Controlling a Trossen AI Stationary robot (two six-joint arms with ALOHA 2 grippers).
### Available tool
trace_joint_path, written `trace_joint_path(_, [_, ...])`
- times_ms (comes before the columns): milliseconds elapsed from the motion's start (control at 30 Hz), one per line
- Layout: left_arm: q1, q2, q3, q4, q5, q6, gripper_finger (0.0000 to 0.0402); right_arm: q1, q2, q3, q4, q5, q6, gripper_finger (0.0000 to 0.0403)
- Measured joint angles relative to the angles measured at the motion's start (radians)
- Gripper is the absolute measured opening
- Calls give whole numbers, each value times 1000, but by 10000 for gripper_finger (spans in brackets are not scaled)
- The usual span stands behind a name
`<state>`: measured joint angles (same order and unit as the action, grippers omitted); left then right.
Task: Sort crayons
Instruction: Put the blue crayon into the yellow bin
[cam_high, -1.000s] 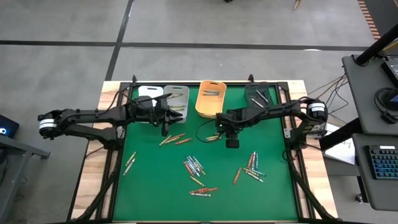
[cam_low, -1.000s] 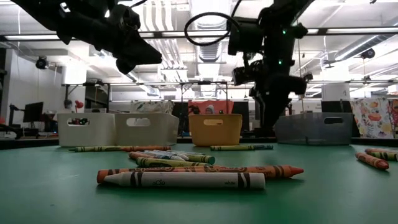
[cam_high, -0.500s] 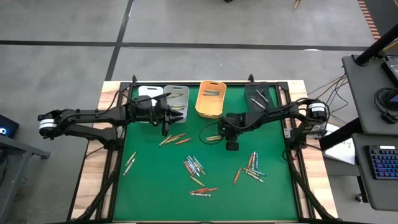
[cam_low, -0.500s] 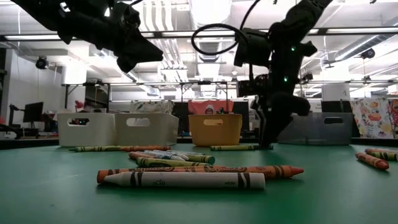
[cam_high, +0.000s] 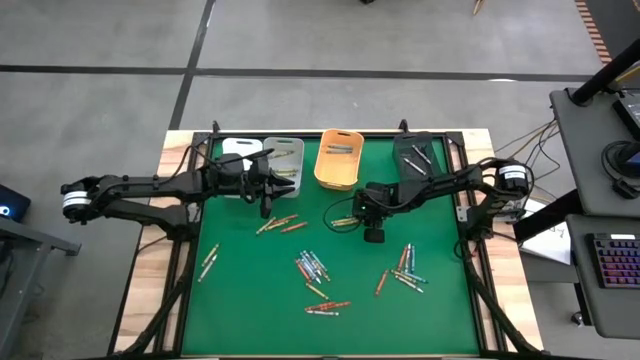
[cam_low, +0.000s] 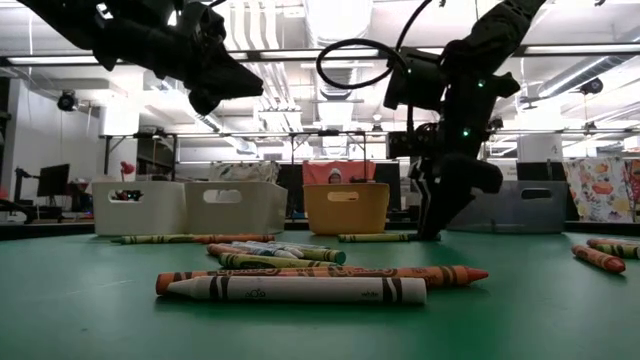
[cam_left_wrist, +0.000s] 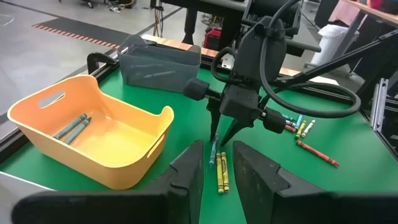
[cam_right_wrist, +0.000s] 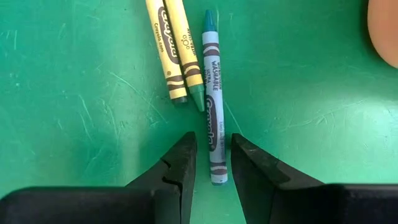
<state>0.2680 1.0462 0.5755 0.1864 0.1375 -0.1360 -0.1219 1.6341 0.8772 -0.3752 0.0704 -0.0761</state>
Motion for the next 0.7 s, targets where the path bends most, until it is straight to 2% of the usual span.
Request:
trace_joint_path(100, [0, 0, 0, 0, 0, 0, 68, 0, 0, 0, 0, 0, 0, 81])
trace_joint_path(367, [0, 0, 0, 0, 0, 0, 68, -2, 2, -1, 0, 9, 9, 17])
trace_joint_path(700, [0, 0, 0, 0, 0, 0, 68, -5, -50, 7, -40, 26, 21, 13])
